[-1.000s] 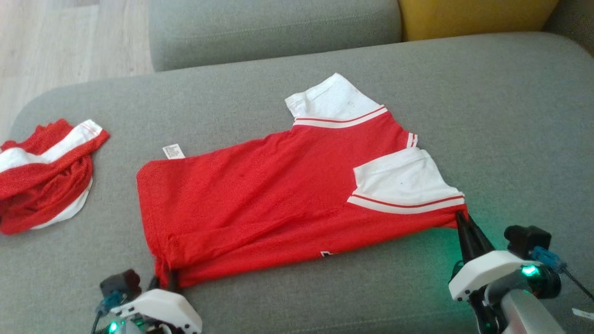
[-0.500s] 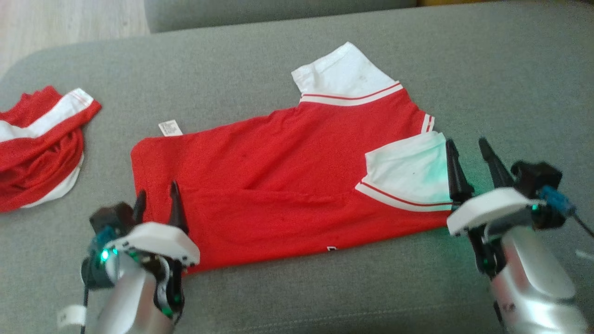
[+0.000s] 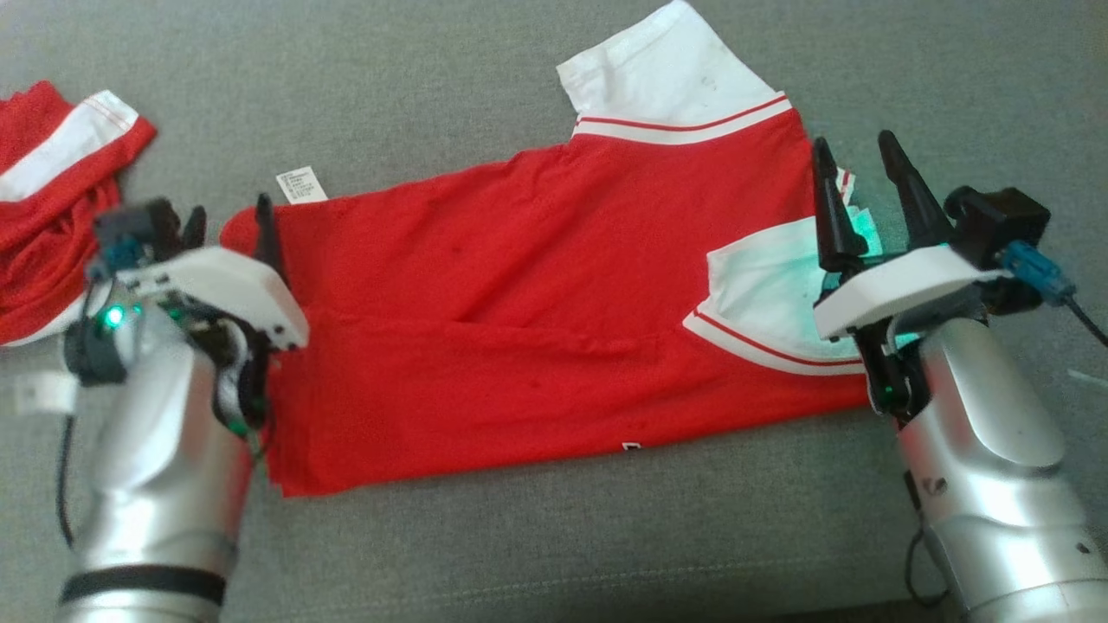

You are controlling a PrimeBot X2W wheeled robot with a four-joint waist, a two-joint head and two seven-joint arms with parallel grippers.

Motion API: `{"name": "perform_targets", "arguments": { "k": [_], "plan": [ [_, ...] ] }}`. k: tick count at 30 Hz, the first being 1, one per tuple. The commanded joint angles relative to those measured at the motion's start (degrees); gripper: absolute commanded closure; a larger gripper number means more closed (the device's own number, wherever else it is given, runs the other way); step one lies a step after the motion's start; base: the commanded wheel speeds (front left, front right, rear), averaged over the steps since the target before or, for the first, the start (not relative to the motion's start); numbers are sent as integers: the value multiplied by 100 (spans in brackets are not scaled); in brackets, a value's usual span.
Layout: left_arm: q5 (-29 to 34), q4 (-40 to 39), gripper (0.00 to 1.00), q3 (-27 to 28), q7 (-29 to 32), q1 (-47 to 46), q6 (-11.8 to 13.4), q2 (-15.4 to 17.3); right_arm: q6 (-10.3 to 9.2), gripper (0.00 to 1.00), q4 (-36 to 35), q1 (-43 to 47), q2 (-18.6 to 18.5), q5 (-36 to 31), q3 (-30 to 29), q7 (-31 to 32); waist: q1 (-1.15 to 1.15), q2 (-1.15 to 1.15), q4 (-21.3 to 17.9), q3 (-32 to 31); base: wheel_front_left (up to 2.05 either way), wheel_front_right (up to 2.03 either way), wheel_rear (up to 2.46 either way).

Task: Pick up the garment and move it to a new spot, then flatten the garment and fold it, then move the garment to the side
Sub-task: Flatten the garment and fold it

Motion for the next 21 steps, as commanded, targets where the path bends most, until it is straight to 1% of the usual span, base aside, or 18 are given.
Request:
{"name": "perform_targets", "arguments": {
  "k": [1,5,8,17,18,19,21],
  "plan": [
    [49,-80,0,125,205,-256,-18,299,36,0,-186,-164,70,41,153,-76,-1,0,-4,42,0,0,0],
    [137,113,0,-27,908,-494,-69,511,36,0,-164,-227,110,118,244,-125,-1,0,-52,68,0,0,0],
    [147,122,0,-88,1205,-516,-94,595,36,0,-134,-266,110,176,272,-161,-1,0,-93,87,0,0,0],
    [154,20,0,-222,1609,-365,-115,695,36,0,-85,-375,12,254,251,-216,-1,0,-93,186,0,0,0],
    [154,-10,3,-228,1624,-358,-101,702,36,0,-74,-412,2,256,247,-214,-1,0,-85,201,0,0,0],
    [160,-41,38,-239,1643,-350,-84,706,36,0,-63,-456,-11,256,244,-206,-1,0,-71,218,0,0,0],
    [143,-104,100,-247,1685,-336,-64,701,36,0,-41,-569,-42,259,235,-165,-1,0,-34,258,0,0,0]
  ]
}}
